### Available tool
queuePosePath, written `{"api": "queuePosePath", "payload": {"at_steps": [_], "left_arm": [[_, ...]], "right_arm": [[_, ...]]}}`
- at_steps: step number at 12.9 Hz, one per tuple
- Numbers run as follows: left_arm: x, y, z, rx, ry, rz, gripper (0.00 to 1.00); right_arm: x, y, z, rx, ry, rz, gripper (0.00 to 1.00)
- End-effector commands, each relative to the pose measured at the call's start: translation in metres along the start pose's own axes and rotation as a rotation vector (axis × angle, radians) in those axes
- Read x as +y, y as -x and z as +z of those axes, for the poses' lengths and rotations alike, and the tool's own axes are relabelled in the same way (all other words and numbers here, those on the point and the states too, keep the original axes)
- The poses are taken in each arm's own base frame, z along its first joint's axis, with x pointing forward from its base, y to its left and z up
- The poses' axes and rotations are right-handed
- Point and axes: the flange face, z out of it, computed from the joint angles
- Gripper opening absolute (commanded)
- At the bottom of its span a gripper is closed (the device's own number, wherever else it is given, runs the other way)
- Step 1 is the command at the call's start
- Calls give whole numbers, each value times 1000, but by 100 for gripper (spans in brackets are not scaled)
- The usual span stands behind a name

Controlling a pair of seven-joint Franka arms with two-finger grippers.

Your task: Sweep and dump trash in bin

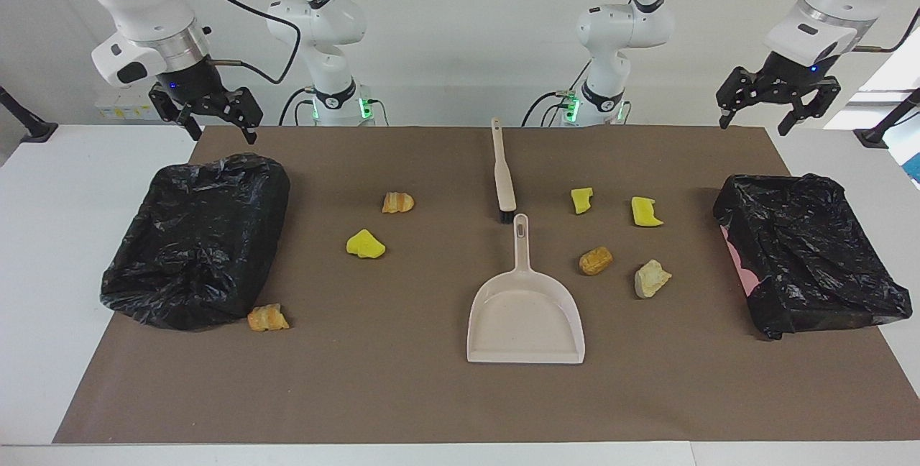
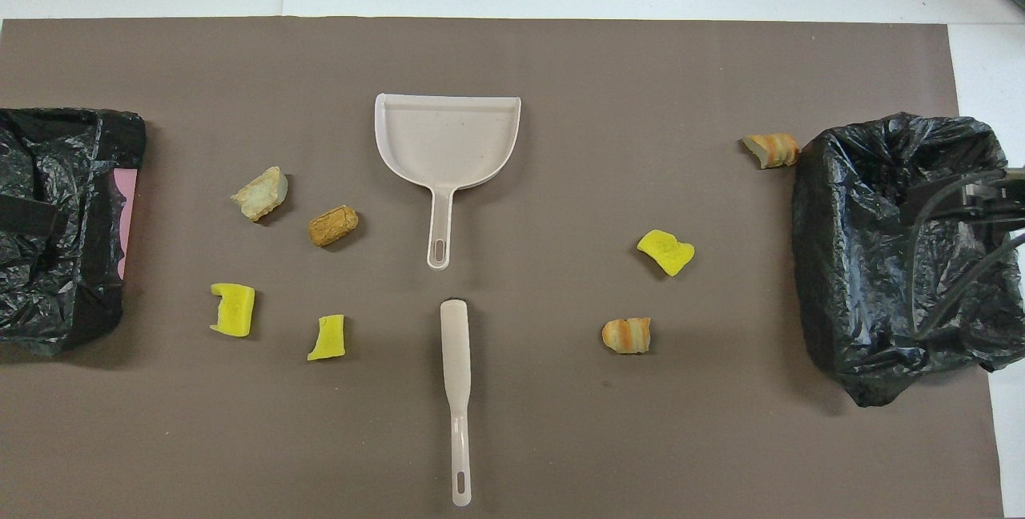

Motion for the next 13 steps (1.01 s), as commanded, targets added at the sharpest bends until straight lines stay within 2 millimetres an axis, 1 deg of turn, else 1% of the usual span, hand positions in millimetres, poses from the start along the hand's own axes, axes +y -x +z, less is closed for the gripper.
{"api": "queuePosePath", "payload": {"at_steps": [1,4,13], "left_arm": [[1,6,-1,10,8,5,100],[1,5,-1,16,6,7,100],[-1,8,-1,4,3,4,100]], "right_arm": [[4,6,-1,-8,-15,-9,100],[2,5,-3,-2,-17,-15,100],[0,5,-2,-5,-17,-21,100]]}}
